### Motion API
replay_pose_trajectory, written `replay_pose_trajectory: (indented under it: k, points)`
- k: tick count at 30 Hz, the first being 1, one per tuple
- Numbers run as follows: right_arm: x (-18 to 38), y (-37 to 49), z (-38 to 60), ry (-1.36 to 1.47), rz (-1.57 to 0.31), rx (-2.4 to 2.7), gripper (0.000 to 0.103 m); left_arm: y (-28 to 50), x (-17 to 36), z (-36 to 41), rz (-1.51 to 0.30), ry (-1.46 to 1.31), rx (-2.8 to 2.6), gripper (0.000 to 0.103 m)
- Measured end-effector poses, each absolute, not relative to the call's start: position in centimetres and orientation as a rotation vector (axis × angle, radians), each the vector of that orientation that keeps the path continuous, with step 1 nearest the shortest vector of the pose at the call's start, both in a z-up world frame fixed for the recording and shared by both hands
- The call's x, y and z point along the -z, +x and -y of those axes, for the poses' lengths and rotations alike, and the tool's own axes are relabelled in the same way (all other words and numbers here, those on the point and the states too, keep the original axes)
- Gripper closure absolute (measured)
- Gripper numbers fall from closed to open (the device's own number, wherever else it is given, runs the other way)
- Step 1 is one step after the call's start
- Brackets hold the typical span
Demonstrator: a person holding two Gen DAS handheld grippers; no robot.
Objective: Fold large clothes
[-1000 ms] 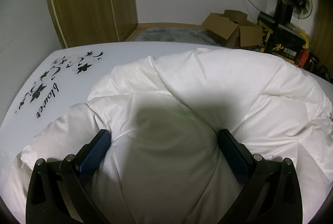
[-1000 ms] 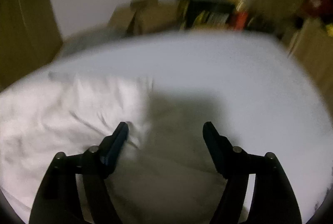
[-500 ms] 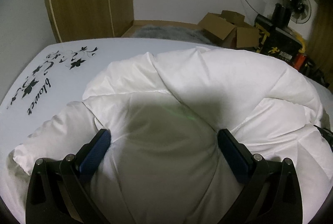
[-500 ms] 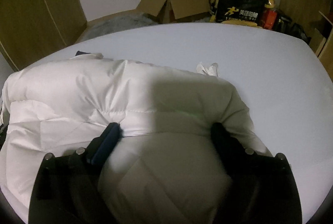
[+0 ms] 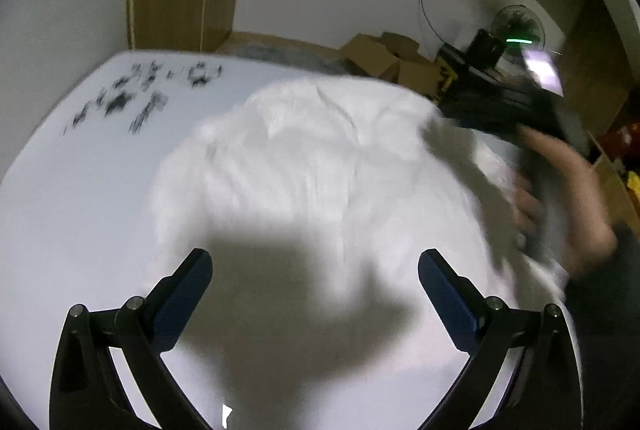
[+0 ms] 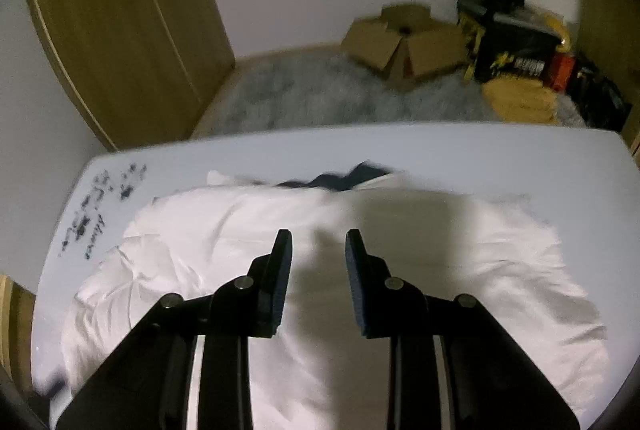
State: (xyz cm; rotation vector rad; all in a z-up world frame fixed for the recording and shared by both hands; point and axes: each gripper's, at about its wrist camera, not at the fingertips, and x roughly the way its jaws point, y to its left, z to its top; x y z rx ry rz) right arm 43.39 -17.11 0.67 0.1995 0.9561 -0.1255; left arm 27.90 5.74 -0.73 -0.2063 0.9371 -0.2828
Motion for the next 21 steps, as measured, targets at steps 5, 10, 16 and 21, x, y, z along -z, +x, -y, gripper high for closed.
replay_pose_trajectory:
  k: [5,10,16,21]
  points:
    - [7.6,46.1,16.0,0.142,-1.154,0.214,0.076,23.3,1.4,-9.5,-0.977,-0.27,0.276,0.0]
    - [3.0,39.6,15.5,0.188,-1.077,0.123,0.077,21.8,2.2,-12.8,-0.965,-0.356,0.233,0.0]
    - [8.1,34.0,14.2,0.175,-1.12,0.077,0.079,21.3,2.9,-13.5,-0.973,-0.433,0.252,0.0]
    - [6.9,32.5,13.9,0.217,-1.12,0.063,0.079,19.8,3.3,-14.4,-0.976,-0.434,0.251,0.0]
